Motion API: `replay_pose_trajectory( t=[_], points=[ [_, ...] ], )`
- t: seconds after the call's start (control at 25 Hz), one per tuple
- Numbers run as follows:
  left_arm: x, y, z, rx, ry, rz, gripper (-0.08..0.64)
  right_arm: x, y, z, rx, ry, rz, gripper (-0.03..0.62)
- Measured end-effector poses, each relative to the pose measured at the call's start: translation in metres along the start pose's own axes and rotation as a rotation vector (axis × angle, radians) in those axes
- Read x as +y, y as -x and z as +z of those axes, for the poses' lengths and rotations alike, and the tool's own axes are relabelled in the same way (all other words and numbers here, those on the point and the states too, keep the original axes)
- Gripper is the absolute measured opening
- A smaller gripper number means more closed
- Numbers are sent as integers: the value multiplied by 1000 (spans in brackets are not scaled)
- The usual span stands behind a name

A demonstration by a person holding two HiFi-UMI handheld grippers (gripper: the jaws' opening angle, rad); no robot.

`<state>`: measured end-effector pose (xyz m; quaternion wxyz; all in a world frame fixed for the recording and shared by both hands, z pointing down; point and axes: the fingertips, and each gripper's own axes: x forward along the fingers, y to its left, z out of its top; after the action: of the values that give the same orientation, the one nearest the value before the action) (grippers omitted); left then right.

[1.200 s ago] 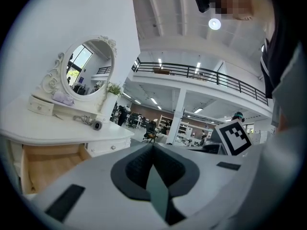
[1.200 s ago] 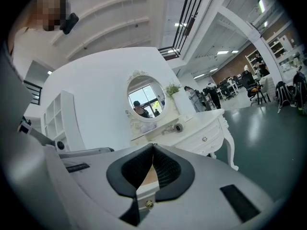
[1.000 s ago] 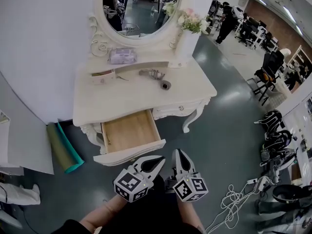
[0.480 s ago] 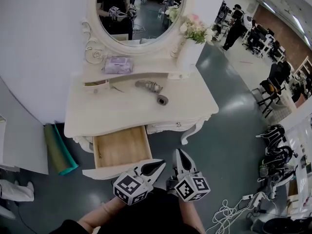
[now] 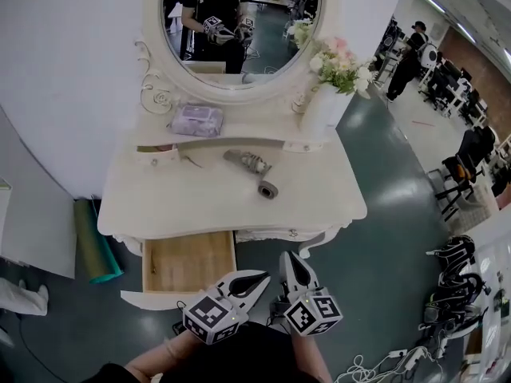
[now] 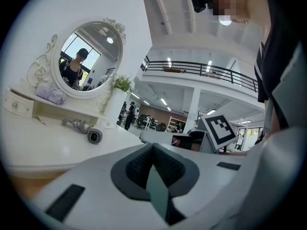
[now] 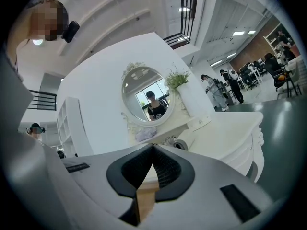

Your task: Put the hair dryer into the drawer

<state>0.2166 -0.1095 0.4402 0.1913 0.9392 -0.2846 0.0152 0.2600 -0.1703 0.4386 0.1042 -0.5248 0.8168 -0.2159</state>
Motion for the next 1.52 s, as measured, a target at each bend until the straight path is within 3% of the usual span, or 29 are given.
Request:
replay_pose_trajectory(
  t=[0.52,1.04,1.2,1.36,1.52],
  points=[
    [43,1,25,-23,67,128,0,-12,-48,15,77,2,77,31],
    [66,4,56,-73,118,176,0,-13,-92,39,159,65,130,35],
    [81,7,53,-70,141,202,0,-6,-118,40,237,119,210,97],
    [95,3,48,-41,149,230,0,-4,-143,34,337,199,271,248],
    [112,0,50,-25,153,273,0,-3,-166,32,392,295,299,267]
  ],
)
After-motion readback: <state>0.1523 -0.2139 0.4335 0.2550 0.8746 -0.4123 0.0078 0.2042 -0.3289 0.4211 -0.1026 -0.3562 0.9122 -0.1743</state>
